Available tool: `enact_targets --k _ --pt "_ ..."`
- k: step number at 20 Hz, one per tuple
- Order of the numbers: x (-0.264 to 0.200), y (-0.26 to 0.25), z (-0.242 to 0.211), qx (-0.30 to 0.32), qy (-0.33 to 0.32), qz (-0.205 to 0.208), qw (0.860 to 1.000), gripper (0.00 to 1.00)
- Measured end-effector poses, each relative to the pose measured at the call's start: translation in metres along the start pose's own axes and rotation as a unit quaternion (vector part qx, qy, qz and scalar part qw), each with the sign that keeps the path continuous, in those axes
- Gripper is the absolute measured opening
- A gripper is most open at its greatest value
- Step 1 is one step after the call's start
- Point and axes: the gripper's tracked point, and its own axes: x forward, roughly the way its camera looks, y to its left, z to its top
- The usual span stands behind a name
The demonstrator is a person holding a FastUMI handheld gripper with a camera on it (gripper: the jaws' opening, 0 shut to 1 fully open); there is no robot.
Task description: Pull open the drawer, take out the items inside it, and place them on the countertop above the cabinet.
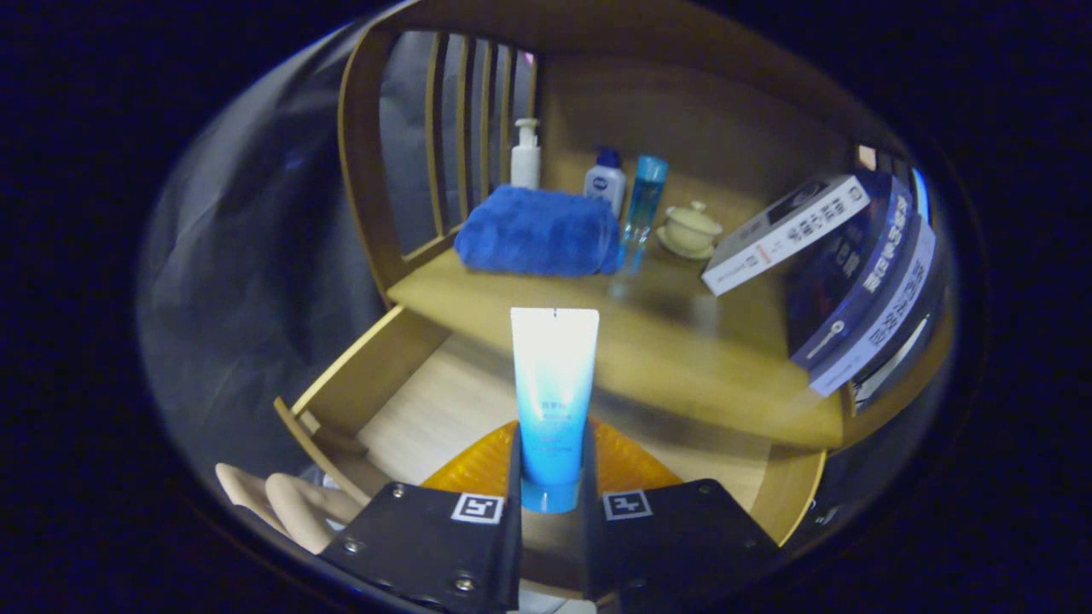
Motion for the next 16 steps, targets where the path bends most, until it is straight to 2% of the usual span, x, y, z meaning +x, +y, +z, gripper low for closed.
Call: enact_targets --k 4,7,11,16 --pt "0.018 -0.026 0.037 0.023 -0.06 -0.05 0.997 0.28" --pt "0.04 -0.043 0.045 0.015 -0.072 -0.081 0.994 0.28" --pt "0.071 -0.05 0.037 0.01 -0.046 -0.096 0.994 0.28" --pt "0.088 -0.057 0.052 0.019 -0.064 -0.11 0.992 0.28"
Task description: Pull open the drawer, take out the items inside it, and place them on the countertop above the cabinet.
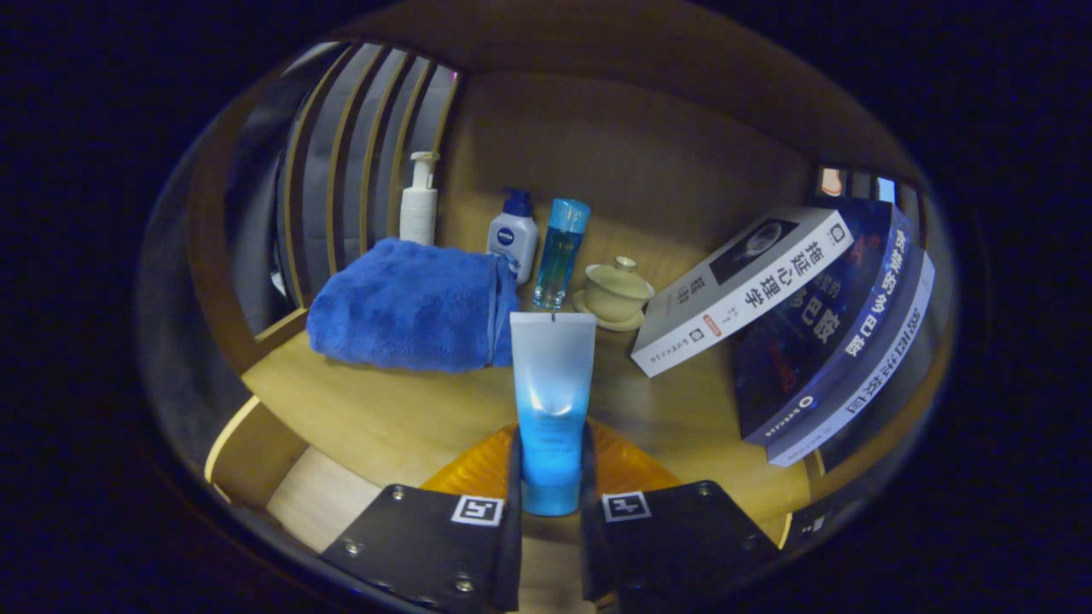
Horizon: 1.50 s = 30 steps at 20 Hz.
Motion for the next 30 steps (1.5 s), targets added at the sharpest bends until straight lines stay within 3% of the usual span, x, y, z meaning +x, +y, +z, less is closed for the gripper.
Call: enact_targets --k 14,16,22,26,30 --pt "0.026 -0.003 -0.009 0.031 0.0 -0.022 0.999 0.35" --pt "0.023 -0.006 -0.009 0.041 -0.003 -0.025 0.999 0.41" --pt "0.002 -0.024 0.005 0.035 -0.049 -0.052 0.997 0.94" --pt "-0.035 -0.024 0.026 0.017 -0.107 -0.051 0.993 0.94" --pt "-0.082 -0.009 0.031 0.026 -0.136 -0.017 0.99 0.94"
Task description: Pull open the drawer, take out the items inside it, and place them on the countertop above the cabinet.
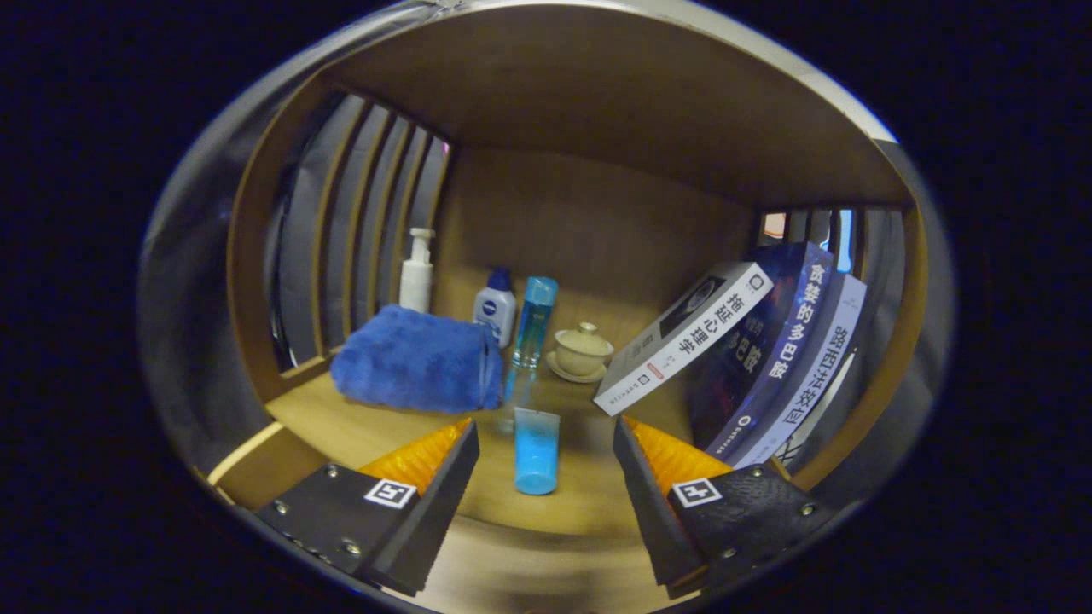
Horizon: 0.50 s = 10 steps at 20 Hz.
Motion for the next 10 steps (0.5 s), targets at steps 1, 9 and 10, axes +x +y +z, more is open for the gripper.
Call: enact_targets --k 1,9,10 --pt "-0.013 0.003 0.002 0.007 -0.002 0.008 1.0 0.94" --pt "-0.129 0.03 -0.026 0.014 -0.031 0.071 0.997 0.97" --pt "-0.144 0.036 -0.038 0.01 -0.032 0.079 0.996 0.97"
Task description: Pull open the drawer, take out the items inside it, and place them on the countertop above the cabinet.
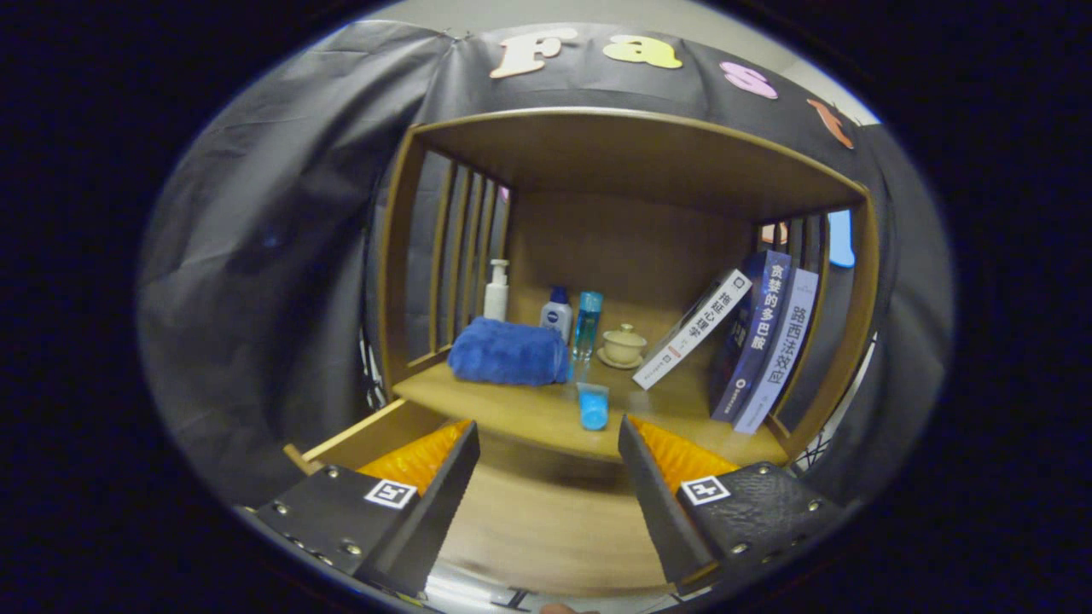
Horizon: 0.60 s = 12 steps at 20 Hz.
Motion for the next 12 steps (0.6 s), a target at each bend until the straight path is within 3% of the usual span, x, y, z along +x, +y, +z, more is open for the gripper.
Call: enact_targets --k 6,12 --pt "-0.063 0.013 -0.063 0.011 0.019 0.003 1.0 0.97" --pt "-0.091 0.015 -0.102 0.022 0.039 -0.01 0.999 0.97"
